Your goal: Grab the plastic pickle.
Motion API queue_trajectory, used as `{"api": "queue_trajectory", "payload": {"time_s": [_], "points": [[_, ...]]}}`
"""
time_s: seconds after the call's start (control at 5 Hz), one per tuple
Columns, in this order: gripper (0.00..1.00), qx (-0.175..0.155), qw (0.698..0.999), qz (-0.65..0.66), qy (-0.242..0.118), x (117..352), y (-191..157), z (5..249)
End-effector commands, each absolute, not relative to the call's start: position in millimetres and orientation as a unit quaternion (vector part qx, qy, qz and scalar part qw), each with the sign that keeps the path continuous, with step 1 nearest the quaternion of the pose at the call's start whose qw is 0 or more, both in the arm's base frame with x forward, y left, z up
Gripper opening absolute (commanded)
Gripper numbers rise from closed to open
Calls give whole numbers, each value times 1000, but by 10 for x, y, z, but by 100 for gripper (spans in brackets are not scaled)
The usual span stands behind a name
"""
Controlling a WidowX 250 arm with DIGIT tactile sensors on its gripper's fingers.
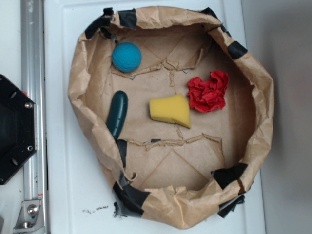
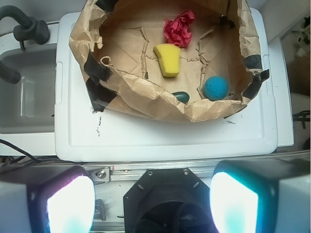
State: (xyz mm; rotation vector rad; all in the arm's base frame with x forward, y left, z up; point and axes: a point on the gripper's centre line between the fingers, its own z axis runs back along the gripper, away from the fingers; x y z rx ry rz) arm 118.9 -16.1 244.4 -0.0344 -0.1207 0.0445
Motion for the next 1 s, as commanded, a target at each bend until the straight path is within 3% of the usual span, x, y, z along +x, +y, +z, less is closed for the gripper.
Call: {"api": "queue_trajectory", "payload": {"time_s": [0.0, 0.2, 0.4, 0.6, 0.8], "points": [[100, -17, 998, 22, -60, 1189, -161, 2444], [100, -5, 996, 89, -12, 1689, 31, 2239], [100, -25, 987, 160, 4, 2128, 134, 1955], [100, -49, 977, 206, 25, 2391, 182, 1583], [100, -52, 956, 276, 85, 2436, 198, 1226]]}}
